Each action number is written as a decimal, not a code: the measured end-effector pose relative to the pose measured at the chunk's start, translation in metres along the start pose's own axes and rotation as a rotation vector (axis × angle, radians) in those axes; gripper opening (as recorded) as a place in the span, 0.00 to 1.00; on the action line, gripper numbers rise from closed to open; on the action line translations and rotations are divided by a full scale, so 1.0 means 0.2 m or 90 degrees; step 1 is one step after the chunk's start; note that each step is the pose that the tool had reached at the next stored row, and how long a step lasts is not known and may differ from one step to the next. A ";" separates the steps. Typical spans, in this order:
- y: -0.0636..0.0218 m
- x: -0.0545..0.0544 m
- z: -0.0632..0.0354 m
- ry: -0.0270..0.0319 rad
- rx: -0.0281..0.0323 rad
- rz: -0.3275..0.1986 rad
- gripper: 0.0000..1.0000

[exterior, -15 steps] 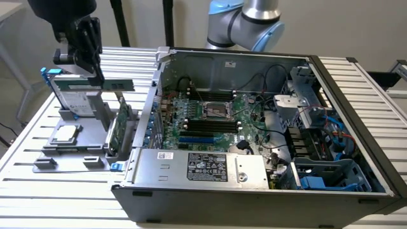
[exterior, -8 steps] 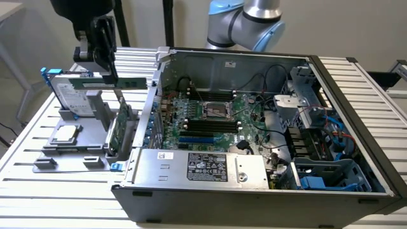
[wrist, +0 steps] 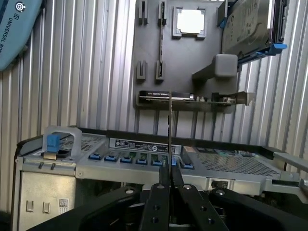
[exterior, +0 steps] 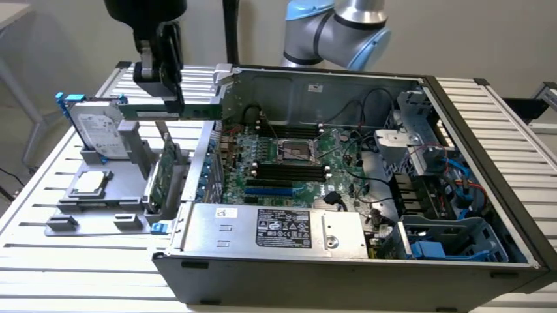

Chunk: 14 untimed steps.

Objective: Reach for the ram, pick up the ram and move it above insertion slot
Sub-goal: 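Pick up the ram and move it above insertion slot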

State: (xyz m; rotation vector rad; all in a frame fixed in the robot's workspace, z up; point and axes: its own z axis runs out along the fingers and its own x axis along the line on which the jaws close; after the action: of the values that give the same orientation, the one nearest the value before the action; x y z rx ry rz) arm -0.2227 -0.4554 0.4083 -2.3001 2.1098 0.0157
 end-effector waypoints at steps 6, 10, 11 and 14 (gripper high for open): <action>-0.109 -0.01 0.000 -0.0006 0.0000 0.000 0.13; -0.182 -0.02 0.000 -0.0008 0.0000 0.000 0.13; -0.198 -0.02 0.000 -0.0008 0.0000 0.000 0.13; -0.253 -0.03 0.001 -0.0008 0.0001 0.000 0.13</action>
State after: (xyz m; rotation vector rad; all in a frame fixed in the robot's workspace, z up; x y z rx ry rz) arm -0.1729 -0.4448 0.4086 -2.2995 2.1091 0.0170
